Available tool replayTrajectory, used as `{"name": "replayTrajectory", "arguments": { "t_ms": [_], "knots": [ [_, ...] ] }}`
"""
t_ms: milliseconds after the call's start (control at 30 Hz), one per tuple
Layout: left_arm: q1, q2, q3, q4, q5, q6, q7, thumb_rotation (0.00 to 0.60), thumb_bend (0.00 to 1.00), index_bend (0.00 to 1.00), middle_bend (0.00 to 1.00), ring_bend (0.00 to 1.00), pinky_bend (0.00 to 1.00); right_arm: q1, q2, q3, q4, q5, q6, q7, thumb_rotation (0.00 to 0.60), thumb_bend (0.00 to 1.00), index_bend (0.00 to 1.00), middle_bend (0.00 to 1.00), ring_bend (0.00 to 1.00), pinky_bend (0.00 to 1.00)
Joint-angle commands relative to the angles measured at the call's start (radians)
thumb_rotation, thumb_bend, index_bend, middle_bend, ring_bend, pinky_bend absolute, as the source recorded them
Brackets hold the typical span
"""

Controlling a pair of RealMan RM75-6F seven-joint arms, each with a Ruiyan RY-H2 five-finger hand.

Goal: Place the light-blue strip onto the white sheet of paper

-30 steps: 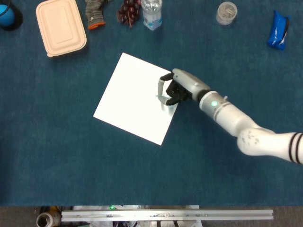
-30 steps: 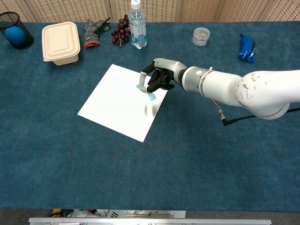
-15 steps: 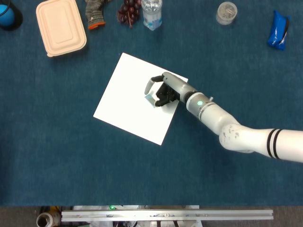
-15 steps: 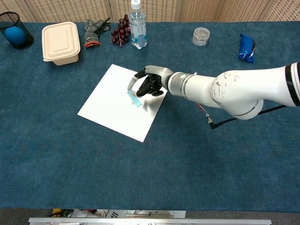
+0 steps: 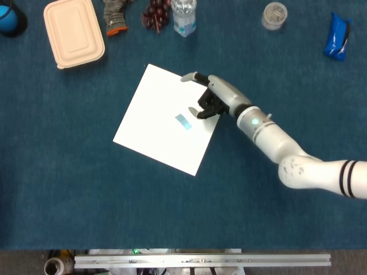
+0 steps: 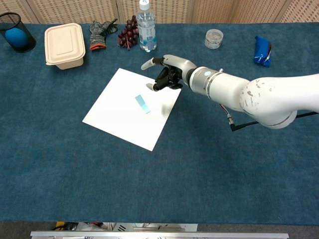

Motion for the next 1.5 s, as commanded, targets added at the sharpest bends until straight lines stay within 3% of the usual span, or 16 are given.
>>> {"name": "replayTrajectory", "arguments": {
  "t_ms": [33, 233, 367, 500, 600, 667, 800, 867, 1000, 1200, 1333, 1500],
  "knots": [
    [-0.004, 0.004, 0.001, 0.000, 0.006, -0.001, 0.003, 0.600, 0.23, 0.15, 0.18, 0.16, 0.09, -0.049, 0.028, 0.013, -0.054, -0.074, 0.058, 0.021, 0.600, 0.34, 0.21, 1.00, 1.00, 1.00],
    [-0.021, 0.017, 0.004, 0.003, 0.033, -0.011, -0.001, 0.600, 0.23, 0.15, 0.18, 0.17, 0.09, -0.128, 0.085, 0.006, -0.147, -0.179, 0.163, 0.030, 0.600, 0.35, 0.22, 1.00, 1.00, 1.00],
    [-0.040, 0.026, 0.011, 0.010, 0.063, -0.024, -0.034, 0.600, 0.23, 0.16, 0.18, 0.19, 0.13, -0.209, 0.132, -0.007, -0.227, -0.262, 0.262, 0.055, 0.600, 0.37, 0.30, 0.92, 0.99, 1.00],
    [-0.061, 0.037, 0.018, 0.013, 0.097, -0.036, -0.055, 0.600, 0.23, 0.18, 0.24, 0.29, 0.24, -0.270, 0.176, -0.033, -0.267, -0.365, 0.361, 0.038, 0.600, 0.37, 0.34, 0.79, 0.85, 1.00],
    [-0.076, 0.043, 0.021, 0.011, 0.114, -0.046, -0.061, 0.600, 0.23, 0.21, 0.27, 0.33, 0.33, -0.298, 0.216, -0.064, -0.283, -0.431, 0.398, -0.002, 0.600, 0.40, 0.42, 0.75, 0.81, 1.00],
    [-0.085, 0.045, 0.023, 0.007, 0.116, -0.057, -0.055, 0.600, 0.23, 0.21, 0.28, 0.34, 0.34, -0.296, 0.259, -0.097, -0.294, -0.471, 0.378, -0.059, 0.600, 0.48, 0.45, 0.76, 0.84, 1.00],
    [-0.094, 0.047, 0.025, -0.004, 0.120, -0.063, -0.048, 0.600, 0.23, 0.21, 0.28, 0.34, 0.35, -0.277, 0.309, -0.140, -0.304, -0.530, 0.347, -0.172, 0.600, 0.76, 0.45, 0.93, 0.98, 1.00],
    [-0.097, 0.048, 0.024, -0.005, 0.128, -0.055, -0.052, 0.600, 0.23, 0.21, 0.29, 0.34, 0.35, -0.274, 0.325, -0.152, -0.312, -0.548, 0.346, -0.215, 0.600, 0.83, 0.41, 0.97, 1.00, 1.00],
    [-0.115, 0.053, 0.035, 0.003, 0.178, -0.046, -0.066, 0.600, 0.23, 0.21, 0.34, 0.40, 0.43, -0.282, 0.342, -0.152, -0.320, -0.575, 0.386, -0.272, 0.600, 0.86, 0.25, 0.98, 1.00, 1.00],
    [-0.187, 0.092, 0.061, -0.014, 0.271, -0.105, -0.078, 0.600, 0.23, 0.21, 0.51, 0.55, 0.60, -0.304, 0.410, -0.129, -0.382, -0.550, 0.408, -0.287, 0.600, 0.85, 0.22, 1.00, 1.00, 1.00],
    [-0.239, 0.102, 0.073, -0.032, 0.311, -0.157, -0.071, 0.600, 0.23, 0.22, 0.58, 0.60, 0.63, -0.296, 0.469, -0.141, -0.427, -0.515, 0.334, -0.290, 0.600, 0.87, 0.22, 1.00, 1.00, 1.00],
    [-0.271, 0.091, 0.074, -0.056, 0.321, -0.184, -0.047, 0.600, 0.23, 0.22, 0.58, 0.60, 0.64, -0.230, 0.498, -0.167, -0.432, -0.472, 0.166, -0.309, 0.600, 1.00, 0.22, 1.00, 1.00, 1.00]
  ]
}}
